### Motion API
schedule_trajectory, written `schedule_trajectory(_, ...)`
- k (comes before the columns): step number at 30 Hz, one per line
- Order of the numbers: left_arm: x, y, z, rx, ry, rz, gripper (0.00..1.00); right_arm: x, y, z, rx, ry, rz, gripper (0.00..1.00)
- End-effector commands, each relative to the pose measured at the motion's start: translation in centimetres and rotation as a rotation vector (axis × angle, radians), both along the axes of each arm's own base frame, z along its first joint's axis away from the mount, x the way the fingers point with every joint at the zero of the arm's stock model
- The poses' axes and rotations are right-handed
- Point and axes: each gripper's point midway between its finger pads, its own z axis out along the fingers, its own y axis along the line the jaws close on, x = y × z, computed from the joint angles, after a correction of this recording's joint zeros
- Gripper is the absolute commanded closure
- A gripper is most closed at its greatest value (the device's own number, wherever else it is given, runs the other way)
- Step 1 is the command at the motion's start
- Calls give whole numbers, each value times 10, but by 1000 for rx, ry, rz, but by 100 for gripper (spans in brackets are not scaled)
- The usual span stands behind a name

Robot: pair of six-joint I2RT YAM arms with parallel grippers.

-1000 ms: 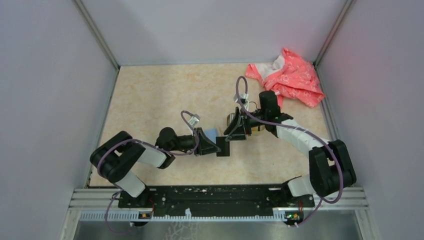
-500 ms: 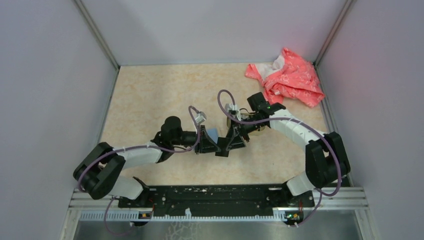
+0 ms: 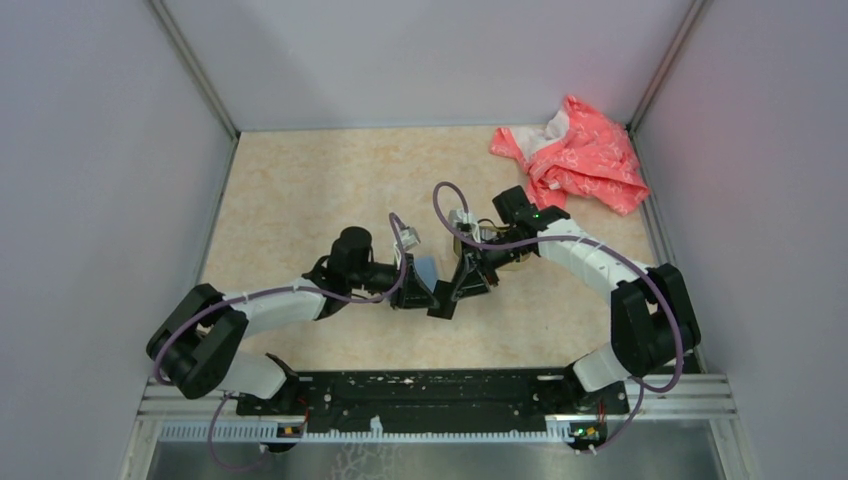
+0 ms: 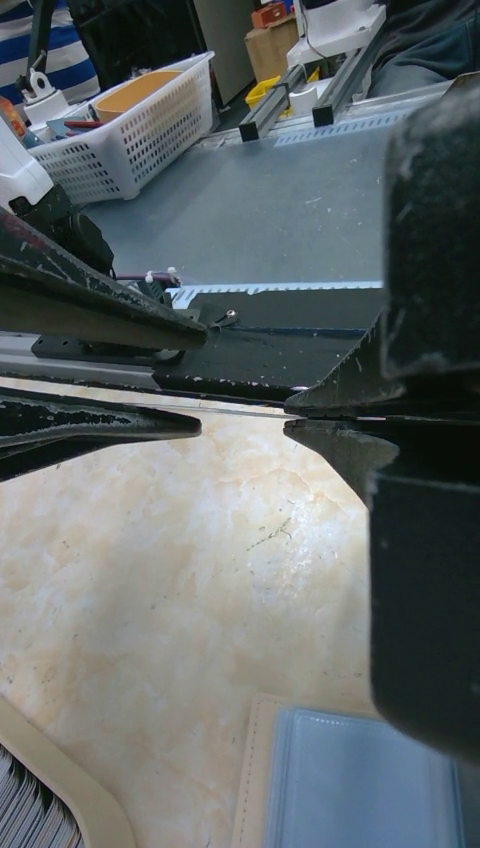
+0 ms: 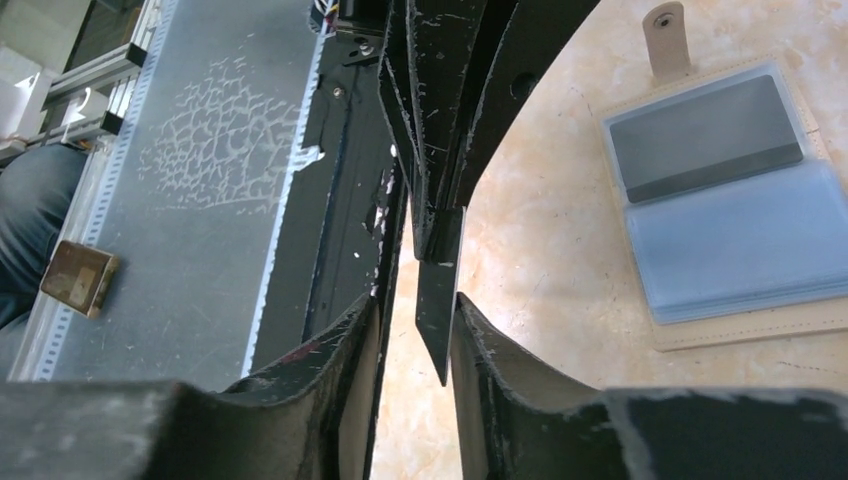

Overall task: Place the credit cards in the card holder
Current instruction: Pick up the credit card from the storage box, then insert the credit card into the card holder.

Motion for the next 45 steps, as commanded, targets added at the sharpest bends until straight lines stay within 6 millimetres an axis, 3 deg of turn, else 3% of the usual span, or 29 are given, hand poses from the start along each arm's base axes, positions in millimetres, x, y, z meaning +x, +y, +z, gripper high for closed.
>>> schedule_trajectory(1, 1, -2, 14, -19, -54, -25, 100, 8, 7, 21, 55, -78, 12, 75)
schedule_trajectory(3, 2, -2, 15, -18, -57, -21, 100, 9, 7, 21, 49, -72, 5, 97)
schedule_trajectory(6, 6, 0, 16, -15, -57, 10, 100, 10, 8, 19, 46, -68, 3, 100)
schedule_trajectory(11, 24, 22, 12, -1, -73, 224, 65, 16, 11, 18, 53, -65, -39, 100)
schedule_trajectory(15, 55, 72, -12, 91, -40, 634, 35, 37, 12, 11, 21, -67, -170, 100)
schedule_trajectory(16, 58, 85, -18, 98, -23, 713, 32, 44, 12, 9, 18, -63, -205, 100)
schedule_trajectory(19, 57, 104, -29, 89, 51, 839, 34, 64, 14, 1, -4, -14, -314, 100)
schedule_trajectory(23, 63, 125, -49, 167, 128, 983, 40, 79, 29, -13, -53, 110, -333, 100)
schedule_trajectory(29, 70, 139, -73, 341, 216, 1085, 39, 114, 48, -17, -128, 150, -353, 100)
schedule_trajectory(41, 78, 132, -99, 472, 265, 1072, 37, 123, 58, -62, -194, 297, -383, 100)
schedule_trajectory(45, 80, 134, -110, 522, 283, 1087, 46, 129, 58, -71, -233, 339, -429, 100)
